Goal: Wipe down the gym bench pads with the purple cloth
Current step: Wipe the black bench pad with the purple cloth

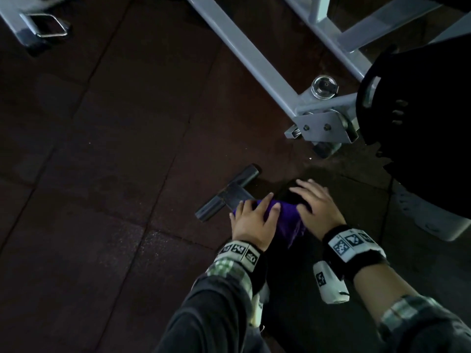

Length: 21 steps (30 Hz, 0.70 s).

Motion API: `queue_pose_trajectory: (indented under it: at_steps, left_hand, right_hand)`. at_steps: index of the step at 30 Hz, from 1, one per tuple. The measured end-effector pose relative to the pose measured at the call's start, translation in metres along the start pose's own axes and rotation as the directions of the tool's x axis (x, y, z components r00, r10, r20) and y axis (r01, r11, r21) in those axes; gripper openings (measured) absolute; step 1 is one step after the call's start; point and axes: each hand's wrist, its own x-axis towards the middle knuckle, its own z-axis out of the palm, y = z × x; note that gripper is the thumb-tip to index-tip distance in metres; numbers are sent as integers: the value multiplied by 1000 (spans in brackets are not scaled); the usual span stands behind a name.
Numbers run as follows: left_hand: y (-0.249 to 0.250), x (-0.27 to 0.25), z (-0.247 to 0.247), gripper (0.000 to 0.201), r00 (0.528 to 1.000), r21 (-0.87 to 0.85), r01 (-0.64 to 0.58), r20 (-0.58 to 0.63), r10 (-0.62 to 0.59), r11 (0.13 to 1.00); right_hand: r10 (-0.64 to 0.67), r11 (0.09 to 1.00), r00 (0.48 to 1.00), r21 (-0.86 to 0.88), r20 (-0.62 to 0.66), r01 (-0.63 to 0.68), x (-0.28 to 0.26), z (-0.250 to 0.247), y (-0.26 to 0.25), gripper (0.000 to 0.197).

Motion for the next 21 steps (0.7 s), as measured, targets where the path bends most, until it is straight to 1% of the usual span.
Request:
queue_pose_trajectory:
  at_steps: [1,3,5,9,11,12,14,16,18,19,21]
  left_hand:
    - [8,3,2,57,999,15,24,40,-24,1000]
    - [13,4,5,60,997,51,44,68,-48,998]
    - [5,0,8,59,1000,36,23,9,-23,999]
    - [-37,-39,6,64,987,-60,-39,-161,28,997]
    - [-61,-62,6,63,978,-42,-34,-205,25,999]
    - [-69,-69,7,62,980,-38,-19,-199,11,999]
    - [-69,-70,7,66,981,-57,6,-192,-17,998]
    - [-54,-56,5,75,978,-60,53,-200,-64,997]
    - [-36,-38,3,85,978,-40,135,-154,-140,990]
    - [-31,-30,3,85,977,-34,171,-123,-174,985]
    - [-30,-21,1,80,970,-67,211,-112,-217,975]
  right_hand:
    - [67,998,998,-24,12,-66,-3,-2,9,43]
    - [132,991,988,7,81,-133,-8,-1,17,44]
    - [148,988,980,23,132,-153,-11,3,15,45]
    - [170,979,981,98,92,-179,-10,1,10,46]
    - [147,988,983,22,111,-150,-12,2,11,55]
    - [133,991,984,-20,122,-132,-13,3,12,60]
    - [121,992,985,-51,126,-115,-16,5,13,66]
    - [119,992,986,-55,116,-114,-16,7,14,68]
    - [124,991,987,-66,102,-118,-17,10,14,67]
    - [123,991,987,-71,98,-117,-17,11,13,68]
    - [126,990,987,-69,95,-120,-18,12,14,68]
